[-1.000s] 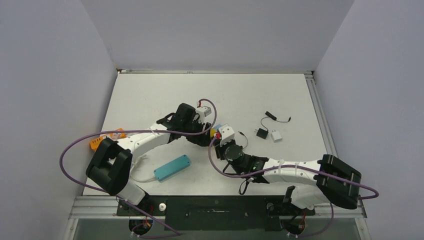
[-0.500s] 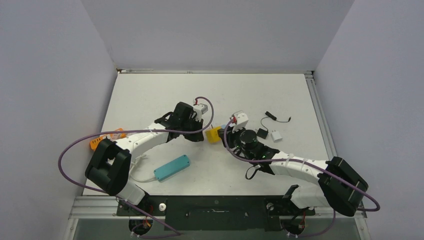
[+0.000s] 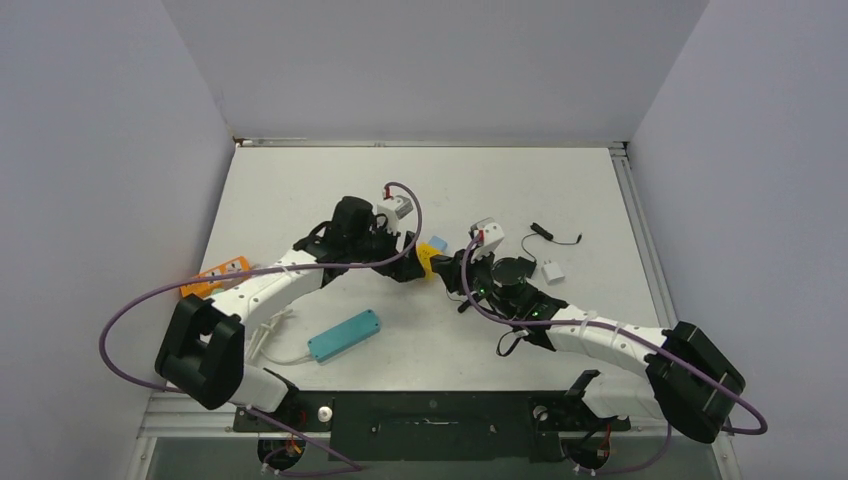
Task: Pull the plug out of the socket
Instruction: Remove the plug from the socket, then place the plug at the center of the board.
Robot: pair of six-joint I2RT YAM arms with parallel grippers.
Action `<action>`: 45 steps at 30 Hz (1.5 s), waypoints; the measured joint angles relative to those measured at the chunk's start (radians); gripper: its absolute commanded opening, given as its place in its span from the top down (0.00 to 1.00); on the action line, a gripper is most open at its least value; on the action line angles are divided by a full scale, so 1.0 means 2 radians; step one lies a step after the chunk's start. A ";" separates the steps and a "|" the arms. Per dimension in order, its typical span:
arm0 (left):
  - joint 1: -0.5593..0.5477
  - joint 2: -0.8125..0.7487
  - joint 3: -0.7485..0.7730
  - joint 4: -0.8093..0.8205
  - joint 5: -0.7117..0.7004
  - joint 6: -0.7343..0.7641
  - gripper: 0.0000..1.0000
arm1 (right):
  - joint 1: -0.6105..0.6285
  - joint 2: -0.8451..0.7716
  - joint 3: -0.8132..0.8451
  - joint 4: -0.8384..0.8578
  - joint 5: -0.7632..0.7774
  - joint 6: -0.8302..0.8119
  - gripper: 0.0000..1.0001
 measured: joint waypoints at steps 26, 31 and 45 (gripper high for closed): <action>0.063 -0.217 -0.101 0.140 -0.184 -0.042 0.04 | -0.255 -0.024 -0.038 -0.119 0.136 0.105 0.79; 0.113 -0.205 -0.110 0.215 -0.153 -0.093 0.04 | -0.276 -0.009 -0.038 -0.118 0.108 0.115 0.55; -0.089 0.027 0.056 0.113 -0.290 0.011 0.04 | -0.292 -0.006 -0.046 -0.116 0.084 0.122 0.02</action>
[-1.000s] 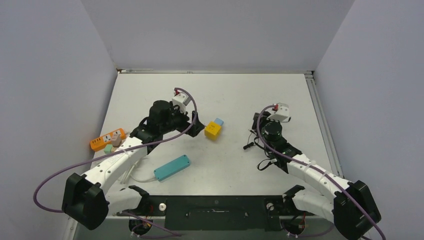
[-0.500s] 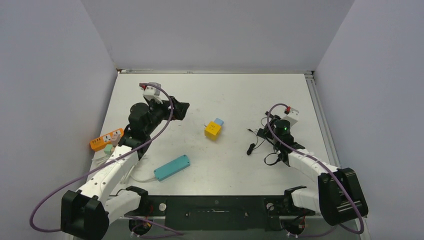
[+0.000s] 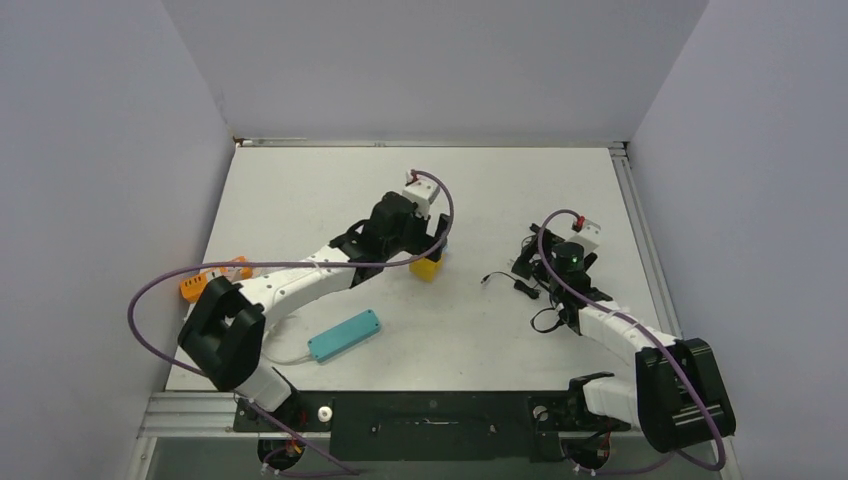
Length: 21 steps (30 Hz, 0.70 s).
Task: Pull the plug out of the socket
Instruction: Place the plug at the center of the board.
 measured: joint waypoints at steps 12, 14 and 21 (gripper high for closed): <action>-0.002 0.139 0.053 -0.080 -0.007 0.019 0.02 | 0.000 -0.042 -0.027 0.029 -0.020 -0.004 0.10; -0.003 0.142 0.055 -0.091 -0.013 0.024 0.18 | 0.000 -0.042 -0.027 0.030 -0.022 -0.004 0.09; -0.011 0.145 0.063 -0.115 -0.018 0.044 0.57 | 0.000 -0.042 -0.027 0.032 -0.027 -0.004 0.09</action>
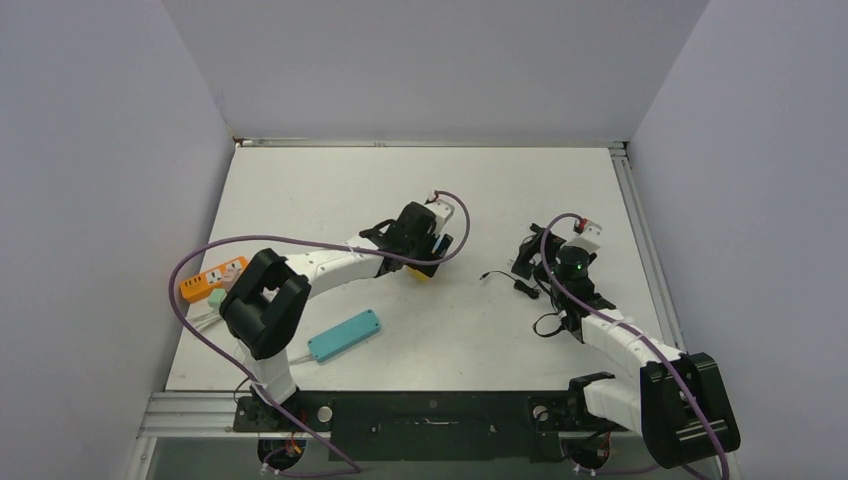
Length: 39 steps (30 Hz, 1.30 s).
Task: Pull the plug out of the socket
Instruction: Place the plug at the center of the board, then remove the plug from the socket.
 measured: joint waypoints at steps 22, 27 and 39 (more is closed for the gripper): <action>-0.063 -0.446 -0.235 0.062 0.067 0.181 1.00 | 0.051 0.058 0.017 0.212 -0.364 0.042 0.10; -0.082 -0.504 -0.290 0.061 0.053 0.216 1.00 | 0.105 0.108 0.036 0.320 -0.443 0.084 0.10; -0.100 -0.480 -0.307 0.061 0.031 0.258 1.00 | 0.166 0.129 0.047 0.321 -0.493 0.061 0.11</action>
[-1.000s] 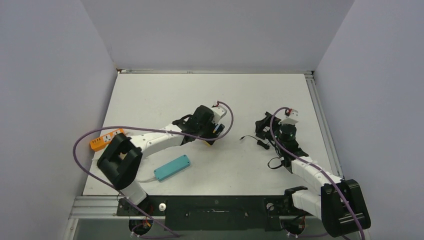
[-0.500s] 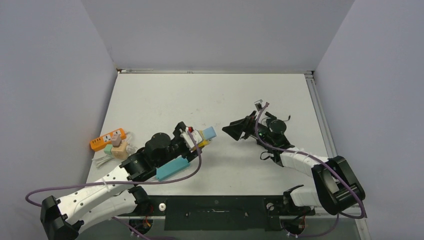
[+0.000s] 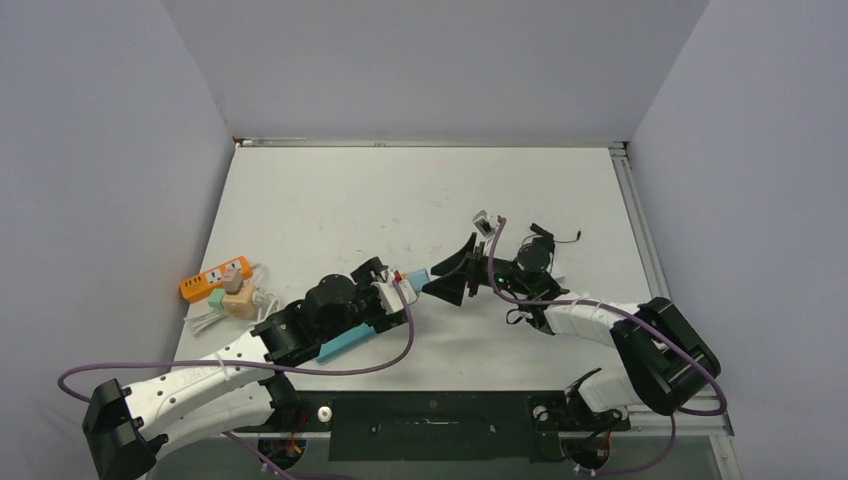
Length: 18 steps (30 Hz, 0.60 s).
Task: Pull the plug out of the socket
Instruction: Remove the plug from the socket.
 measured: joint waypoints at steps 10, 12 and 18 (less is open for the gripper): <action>0.000 0.000 0.000 0.011 0.009 0.002 1.00 | 0.029 0.042 0.023 -0.007 -0.015 -0.003 0.37; -0.002 0.000 0.000 0.014 0.014 0.001 1.00 | 0.031 0.046 0.023 -0.007 -0.018 0.002 0.45; -0.011 0.000 0.000 0.017 0.018 0.001 1.00 | 0.031 0.050 0.024 0.011 -0.027 0.017 0.67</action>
